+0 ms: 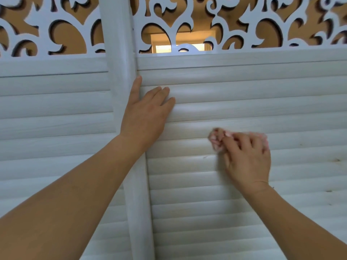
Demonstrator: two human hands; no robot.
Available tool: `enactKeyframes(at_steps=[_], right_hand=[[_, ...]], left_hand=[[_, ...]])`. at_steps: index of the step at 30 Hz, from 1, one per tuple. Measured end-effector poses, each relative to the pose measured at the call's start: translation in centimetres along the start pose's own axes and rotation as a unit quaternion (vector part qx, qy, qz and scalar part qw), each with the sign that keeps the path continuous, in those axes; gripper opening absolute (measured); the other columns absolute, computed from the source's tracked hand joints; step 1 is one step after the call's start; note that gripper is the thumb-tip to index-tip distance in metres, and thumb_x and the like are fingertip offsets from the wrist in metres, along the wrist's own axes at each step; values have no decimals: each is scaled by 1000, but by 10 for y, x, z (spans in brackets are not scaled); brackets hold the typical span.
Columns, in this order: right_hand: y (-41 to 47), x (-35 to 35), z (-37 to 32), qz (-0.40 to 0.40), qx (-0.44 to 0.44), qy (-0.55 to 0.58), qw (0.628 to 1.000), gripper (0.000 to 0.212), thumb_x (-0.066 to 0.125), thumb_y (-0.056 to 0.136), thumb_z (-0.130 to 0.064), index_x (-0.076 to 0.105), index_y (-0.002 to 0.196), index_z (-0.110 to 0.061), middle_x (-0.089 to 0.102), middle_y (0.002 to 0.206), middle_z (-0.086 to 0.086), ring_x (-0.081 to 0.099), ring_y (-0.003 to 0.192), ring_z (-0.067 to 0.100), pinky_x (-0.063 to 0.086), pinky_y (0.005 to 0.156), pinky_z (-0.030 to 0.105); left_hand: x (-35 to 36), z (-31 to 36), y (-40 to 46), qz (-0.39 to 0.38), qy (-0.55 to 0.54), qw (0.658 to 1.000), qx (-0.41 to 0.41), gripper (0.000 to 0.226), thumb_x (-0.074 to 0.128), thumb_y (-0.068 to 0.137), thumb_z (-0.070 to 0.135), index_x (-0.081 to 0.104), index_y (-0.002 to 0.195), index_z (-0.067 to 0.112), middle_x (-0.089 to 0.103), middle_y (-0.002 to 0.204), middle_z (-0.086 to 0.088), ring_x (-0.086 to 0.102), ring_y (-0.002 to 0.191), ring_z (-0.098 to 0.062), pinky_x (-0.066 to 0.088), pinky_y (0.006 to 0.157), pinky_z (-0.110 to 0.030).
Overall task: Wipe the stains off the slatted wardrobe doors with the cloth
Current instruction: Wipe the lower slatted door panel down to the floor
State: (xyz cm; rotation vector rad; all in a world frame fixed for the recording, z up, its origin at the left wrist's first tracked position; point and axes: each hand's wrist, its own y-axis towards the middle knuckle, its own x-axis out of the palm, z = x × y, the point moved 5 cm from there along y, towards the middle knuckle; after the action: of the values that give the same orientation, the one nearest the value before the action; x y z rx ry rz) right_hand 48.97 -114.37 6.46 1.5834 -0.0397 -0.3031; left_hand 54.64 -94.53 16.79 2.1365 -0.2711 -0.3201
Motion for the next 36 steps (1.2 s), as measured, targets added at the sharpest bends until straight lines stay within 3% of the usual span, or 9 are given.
enactKeyframes(at_steps=[5, 9, 12, 17, 22, 26, 30, 32, 36], right_hand=[[-4, -1, -8, 16, 79, 7, 997, 33, 45, 79, -26, 71, 93, -13, 65, 96, 13, 57, 90, 40, 46, 78, 52], [0, 5, -67, 18, -13, 33, 999, 31, 51, 74, -24, 71, 97, -19, 65, 96, 8, 48, 89, 32, 46, 73, 45], [1, 10, -103, -4, -82, 45, 996, 37, 49, 71, -21, 71, 101, -21, 65, 99, 6, 54, 87, 32, 46, 70, 44], [8, 3, -59, 1, -100, 21, 995, 33, 48, 74, -28, 71, 96, -20, 65, 90, 6, 56, 81, 32, 44, 70, 40], [4, -5, -13, 13, 15, 20, 1000, 33, 43, 79, -26, 72, 86, -12, 64, 87, 12, 58, 79, 37, 46, 69, 44], [4, -2, -49, 25, -23, 22, 999, 23, 57, 74, -23, 73, 87, -15, 64, 87, 10, 50, 82, 32, 45, 69, 41], [5, 7, -95, -6, -107, 46, 993, 28, 62, 69, -19, 72, 94, -20, 64, 92, 5, 52, 81, 30, 42, 68, 40], [7, 6, -92, -18, -132, 53, 990, 27, 59, 70, -21, 72, 94, -20, 64, 93, 5, 54, 80, 31, 42, 66, 39], [9, -1, -50, -8, -79, 91, 993, 32, 48, 76, -24, 73, 95, -17, 65, 94, 9, 57, 80, 35, 45, 67, 39]], left_hand=[[1, -3, 2, -13, -20, 1000, -4, 39, 70, 69, -9, 68, 106, 4, 64, 117, -19, 63, 104, -35, 16, 104, -61], [0, -5, 5, 6, -1, 1000, -1, 39, 38, 78, 3, 71, 99, 8, 67, 112, -15, 67, 97, -31, 18, 101, -61], [2, -5, 3, 6, 1, 1000, 5, 36, 46, 76, -1, 70, 101, 7, 66, 113, -15, 66, 99, -31, 16, 101, -61], [1, -6, 2, -6, 1, 1000, 10, 43, 34, 78, 7, 71, 100, 8, 67, 112, -15, 67, 96, -30, 19, 99, -61], [-1, -5, 1, -14, -16, 1000, 3, 34, 66, 73, -6, 69, 105, 5, 64, 117, -18, 65, 101, -33, 14, 103, -60], [-1, -3, 3, -21, 4, 1000, -4, 35, 43, 79, 5, 71, 100, 9, 67, 113, -15, 66, 97, -29, 20, 102, -60], [-4, -5, -4, -12, -25, 999, -16, 37, 49, 72, -4, 69, 101, 7, 65, 113, -15, 65, 99, -29, 17, 105, -57], [-11, -5, -14, -4, -33, 999, -42, 44, 36, 75, -3, 68, 103, 6, 65, 114, -15, 63, 105, -29, 15, 107, -55], [-20, -3, -46, 6, -33, 996, -87, 54, 27, 75, -6, 65, 111, 5, 63, 118, -15, 58, 114, -30, 12, 109, -54]])
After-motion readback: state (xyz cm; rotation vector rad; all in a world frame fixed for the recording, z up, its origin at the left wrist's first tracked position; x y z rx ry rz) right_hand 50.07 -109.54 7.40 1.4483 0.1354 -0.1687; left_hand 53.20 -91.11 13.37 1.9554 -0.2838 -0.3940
